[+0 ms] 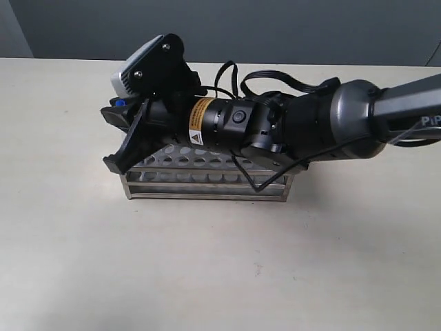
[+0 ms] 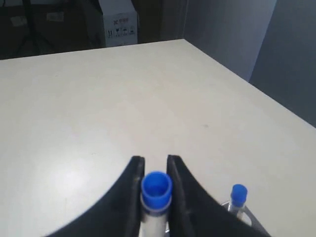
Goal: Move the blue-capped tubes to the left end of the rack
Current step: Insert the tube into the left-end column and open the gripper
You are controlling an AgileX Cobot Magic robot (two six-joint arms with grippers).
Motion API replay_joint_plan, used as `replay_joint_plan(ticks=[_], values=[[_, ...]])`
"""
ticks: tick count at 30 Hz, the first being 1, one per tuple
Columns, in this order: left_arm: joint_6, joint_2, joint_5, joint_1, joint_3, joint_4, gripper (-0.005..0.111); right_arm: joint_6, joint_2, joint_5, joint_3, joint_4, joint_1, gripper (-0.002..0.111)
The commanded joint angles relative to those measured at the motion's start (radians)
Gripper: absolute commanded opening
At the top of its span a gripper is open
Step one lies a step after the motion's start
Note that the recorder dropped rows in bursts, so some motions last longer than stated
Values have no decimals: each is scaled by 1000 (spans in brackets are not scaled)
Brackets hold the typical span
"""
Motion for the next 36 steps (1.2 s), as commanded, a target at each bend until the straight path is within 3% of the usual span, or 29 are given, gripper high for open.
replay_joint_plan(ticks=[1, 15, 26, 36], values=[[0, -5, -3, -4, -3, -1, 1, 7, 23, -15, -5, -10, 2, 0], [0, -5, -3, -4, -3, -1, 1, -4, 94, -40, -51, -21, 2, 0], [0, -5, -3, -4, -3, -1, 1, -4, 97, 133, -98, -48, 2, 0], [0, -5, -3, -4, -3, -1, 1, -2, 104, 143, -98, -47, 0, 0]])
